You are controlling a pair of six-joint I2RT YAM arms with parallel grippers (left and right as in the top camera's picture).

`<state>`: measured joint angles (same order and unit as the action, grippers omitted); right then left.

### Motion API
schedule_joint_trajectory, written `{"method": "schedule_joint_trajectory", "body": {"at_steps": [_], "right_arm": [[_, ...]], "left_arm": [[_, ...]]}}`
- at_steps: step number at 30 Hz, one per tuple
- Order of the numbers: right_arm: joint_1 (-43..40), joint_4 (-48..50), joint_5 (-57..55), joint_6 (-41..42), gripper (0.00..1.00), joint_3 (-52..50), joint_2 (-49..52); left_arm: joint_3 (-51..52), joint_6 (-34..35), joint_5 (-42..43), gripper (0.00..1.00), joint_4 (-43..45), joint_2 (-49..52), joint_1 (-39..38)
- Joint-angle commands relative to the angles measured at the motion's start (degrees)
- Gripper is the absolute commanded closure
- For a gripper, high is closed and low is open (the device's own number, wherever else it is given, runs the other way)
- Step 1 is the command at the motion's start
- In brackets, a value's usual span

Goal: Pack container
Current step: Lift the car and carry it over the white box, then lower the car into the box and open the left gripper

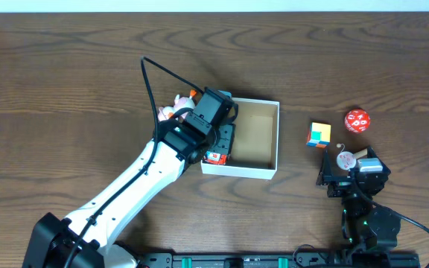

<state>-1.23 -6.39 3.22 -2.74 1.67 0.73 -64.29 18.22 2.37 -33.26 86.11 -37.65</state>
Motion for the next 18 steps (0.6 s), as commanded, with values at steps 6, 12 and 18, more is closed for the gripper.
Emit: {"method": "schedule_joint_trajectory", "body": {"at_steps": [6,12,18], "right_arm": [[0.5,-0.1,0.0,-0.5,0.01,-0.2,-0.2],[0.5,-0.1,0.0,-0.5,0.01,-0.2,-0.2],[0.5,-0.1,0.0,-0.5,0.01,-0.2,-0.2]], "left_arm": [[-1.6,3.6,-8.1,0.66,-0.4,0.1,-6.6],[-1.6,6.4,-12.7,0.65,-0.7,0.0,-7.3],[-1.6,9.2,-12.7,0.65,-0.5,0.0,-6.8]]}}
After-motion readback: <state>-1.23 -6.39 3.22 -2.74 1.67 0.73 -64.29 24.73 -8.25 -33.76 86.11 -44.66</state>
